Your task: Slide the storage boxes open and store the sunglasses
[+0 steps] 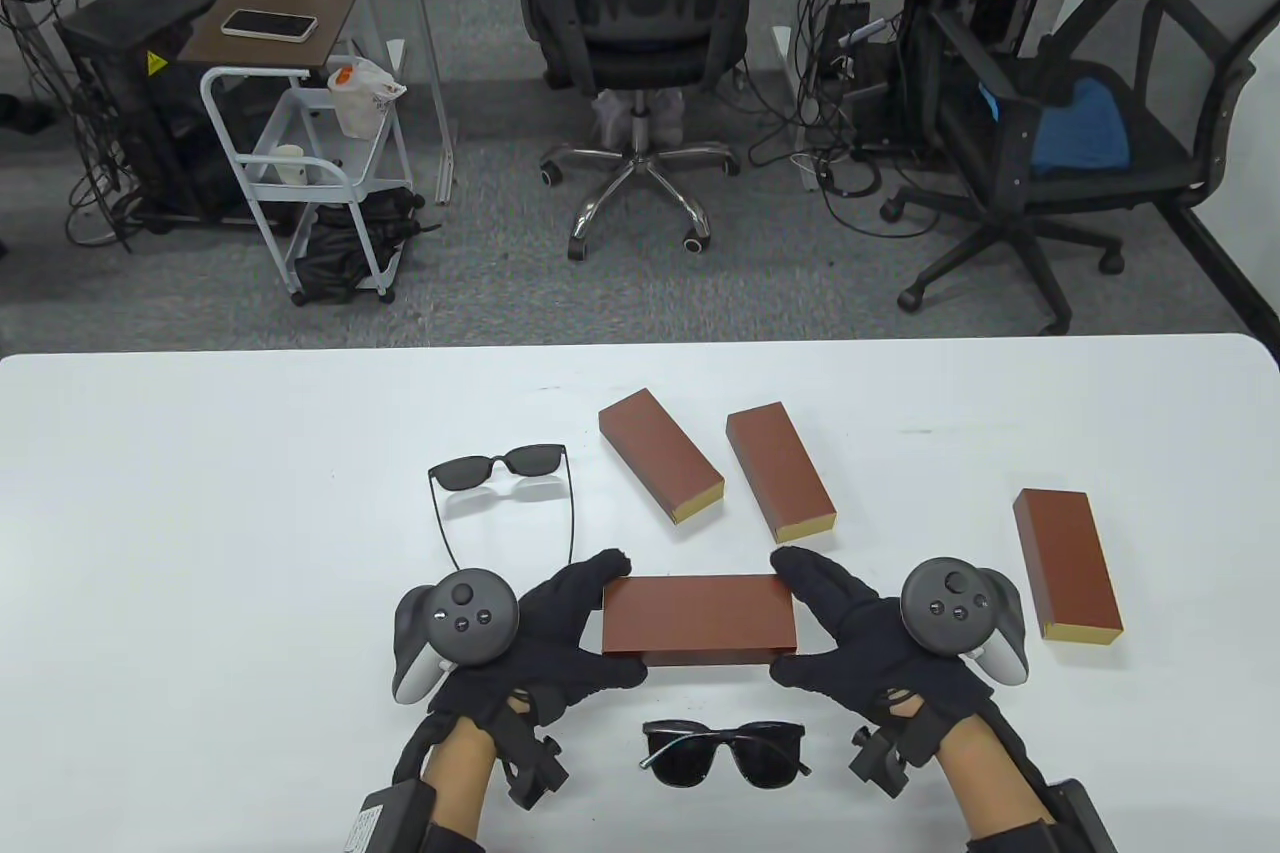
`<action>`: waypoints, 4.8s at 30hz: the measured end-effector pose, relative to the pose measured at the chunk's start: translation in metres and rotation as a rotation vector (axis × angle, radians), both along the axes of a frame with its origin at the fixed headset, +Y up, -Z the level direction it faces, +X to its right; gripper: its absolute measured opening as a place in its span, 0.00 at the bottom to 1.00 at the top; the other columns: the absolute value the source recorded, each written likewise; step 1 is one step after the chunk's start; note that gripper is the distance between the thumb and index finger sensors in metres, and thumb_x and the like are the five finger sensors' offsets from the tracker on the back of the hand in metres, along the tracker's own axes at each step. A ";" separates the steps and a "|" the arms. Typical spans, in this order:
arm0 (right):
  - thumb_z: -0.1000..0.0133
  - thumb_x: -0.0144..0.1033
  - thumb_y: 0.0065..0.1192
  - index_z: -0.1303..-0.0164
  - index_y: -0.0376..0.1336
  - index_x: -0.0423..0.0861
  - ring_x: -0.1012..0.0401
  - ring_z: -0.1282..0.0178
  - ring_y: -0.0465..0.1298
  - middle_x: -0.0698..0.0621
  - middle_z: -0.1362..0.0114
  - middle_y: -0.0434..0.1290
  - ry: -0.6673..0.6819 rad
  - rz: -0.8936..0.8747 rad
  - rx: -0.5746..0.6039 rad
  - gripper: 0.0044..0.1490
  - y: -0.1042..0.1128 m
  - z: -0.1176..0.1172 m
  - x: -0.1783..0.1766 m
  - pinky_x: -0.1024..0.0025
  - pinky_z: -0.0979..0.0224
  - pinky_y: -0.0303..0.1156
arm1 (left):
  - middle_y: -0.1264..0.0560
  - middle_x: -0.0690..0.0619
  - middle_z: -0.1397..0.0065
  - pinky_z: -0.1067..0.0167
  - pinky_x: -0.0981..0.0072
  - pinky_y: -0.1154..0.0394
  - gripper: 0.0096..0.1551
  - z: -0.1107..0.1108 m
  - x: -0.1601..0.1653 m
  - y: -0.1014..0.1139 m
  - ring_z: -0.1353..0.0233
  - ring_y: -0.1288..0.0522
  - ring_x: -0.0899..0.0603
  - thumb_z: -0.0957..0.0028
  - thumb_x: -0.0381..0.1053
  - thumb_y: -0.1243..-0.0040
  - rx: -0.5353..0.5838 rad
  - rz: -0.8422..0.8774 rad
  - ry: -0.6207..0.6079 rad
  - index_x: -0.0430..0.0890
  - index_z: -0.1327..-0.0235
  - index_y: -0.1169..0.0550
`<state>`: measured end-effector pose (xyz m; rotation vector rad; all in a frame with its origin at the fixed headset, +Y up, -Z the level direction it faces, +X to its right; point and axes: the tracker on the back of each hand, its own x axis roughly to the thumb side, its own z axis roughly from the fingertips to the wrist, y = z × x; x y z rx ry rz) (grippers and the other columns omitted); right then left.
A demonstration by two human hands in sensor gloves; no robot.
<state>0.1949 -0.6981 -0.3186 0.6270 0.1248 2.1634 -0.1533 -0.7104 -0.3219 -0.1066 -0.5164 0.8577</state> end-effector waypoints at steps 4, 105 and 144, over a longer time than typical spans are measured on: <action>0.62 0.49 0.80 0.26 0.46 0.56 0.41 0.25 0.64 0.44 0.19 0.55 0.023 -0.071 -0.036 0.60 -0.002 -0.001 -0.002 0.43 0.26 0.64 | 0.32 0.48 0.18 0.31 0.33 0.30 0.58 0.000 0.002 0.002 0.23 0.26 0.39 0.62 0.64 0.19 -0.001 0.011 -0.014 0.53 0.18 0.35; 0.61 0.44 0.78 0.55 0.76 0.51 0.49 0.50 0.82 0.47 0.47 0.83 0.169 0.898 0.351 0.24 -0.047 0.042 -0.103 0.49 0.44 0.77 | 0.23 0.43 0.34 0.50 0.50 0.21 0.40 0.011 -0.058 -0.041 0.47 0.17 0.42 0.36 0.69 0.58 -0.399 0.795 0.599 0.51 0.14 0.41; 0.60 0.37 0.76 0.53 0.76 0.51 0.48 0.49 0.78 0.45 0.46 0.80 -0.198 1.229 0.647 0.23 0.107 0.016 -0.078 0.46 0.41 0.72 | 0.25 0.42 0.32 0.49 0.48 0.22 0.41 0.007 -0.027 -0.048 0.45 0.19 0.41 0.36 0.67 0.62 -0.466 0.740 0.430 0.49 0.13 0.44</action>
